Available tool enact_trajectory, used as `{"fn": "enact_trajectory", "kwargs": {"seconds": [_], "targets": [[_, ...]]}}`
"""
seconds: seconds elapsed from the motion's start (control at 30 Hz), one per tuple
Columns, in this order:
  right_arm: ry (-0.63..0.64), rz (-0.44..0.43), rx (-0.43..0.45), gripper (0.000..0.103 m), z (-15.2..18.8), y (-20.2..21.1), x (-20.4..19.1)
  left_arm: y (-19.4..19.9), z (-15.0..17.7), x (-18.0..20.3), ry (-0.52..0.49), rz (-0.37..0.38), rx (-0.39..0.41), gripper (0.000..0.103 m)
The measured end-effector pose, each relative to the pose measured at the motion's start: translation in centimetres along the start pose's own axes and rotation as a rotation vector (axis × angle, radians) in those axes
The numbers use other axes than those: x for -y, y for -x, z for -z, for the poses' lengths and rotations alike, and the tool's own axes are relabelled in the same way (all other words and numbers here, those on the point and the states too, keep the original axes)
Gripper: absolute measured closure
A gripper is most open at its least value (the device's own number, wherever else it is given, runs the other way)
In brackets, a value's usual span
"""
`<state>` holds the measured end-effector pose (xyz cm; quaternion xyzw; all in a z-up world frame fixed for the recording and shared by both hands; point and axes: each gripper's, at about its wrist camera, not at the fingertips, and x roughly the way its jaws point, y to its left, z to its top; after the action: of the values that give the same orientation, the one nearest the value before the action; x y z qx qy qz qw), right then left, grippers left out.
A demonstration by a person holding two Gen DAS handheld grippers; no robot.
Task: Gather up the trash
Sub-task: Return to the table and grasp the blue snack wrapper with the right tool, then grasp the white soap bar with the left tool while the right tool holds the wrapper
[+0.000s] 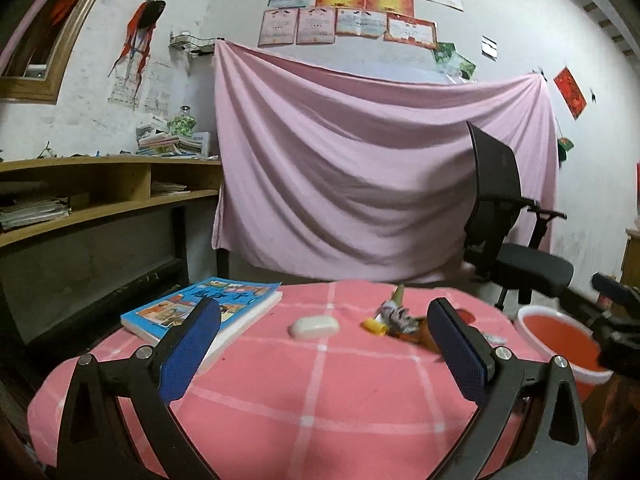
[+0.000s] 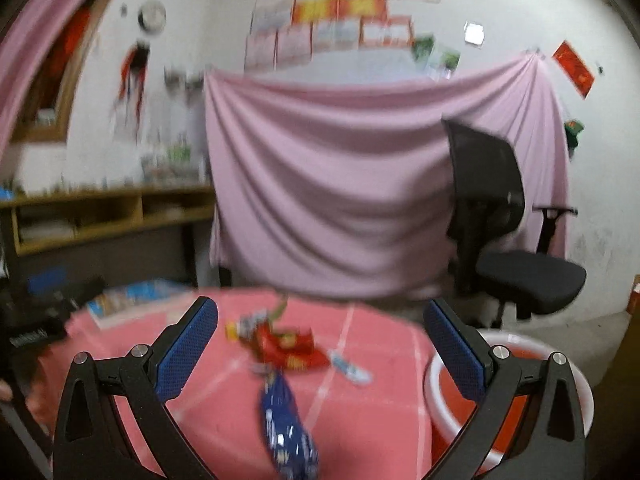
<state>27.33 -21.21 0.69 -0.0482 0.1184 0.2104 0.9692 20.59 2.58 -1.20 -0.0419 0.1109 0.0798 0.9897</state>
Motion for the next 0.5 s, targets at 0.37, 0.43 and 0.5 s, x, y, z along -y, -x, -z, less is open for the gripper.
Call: {"fn": "enact_trajectory", "kwargs": {"seconds": [0.37,0.43,0.5], "targets": [[-0.065,-0.046,-0.394,0.0,3.3,-6.0,0.3,-4.1,1.8,0.0,-0.052,-0.014,-0.23,0.002],[-0.066,-0.056,-0.432,0.001,3.6,-6.5,0.3,-5.0,1.9,-0.2,-0.039,-0.011,-0.276,0.002],[-0.066,-0.09,-0.459,0.011,3.8,-6.9,0.1,-6.2,1.9,-0.2,-0.031,-0.006,-0.334,0.002]]}}
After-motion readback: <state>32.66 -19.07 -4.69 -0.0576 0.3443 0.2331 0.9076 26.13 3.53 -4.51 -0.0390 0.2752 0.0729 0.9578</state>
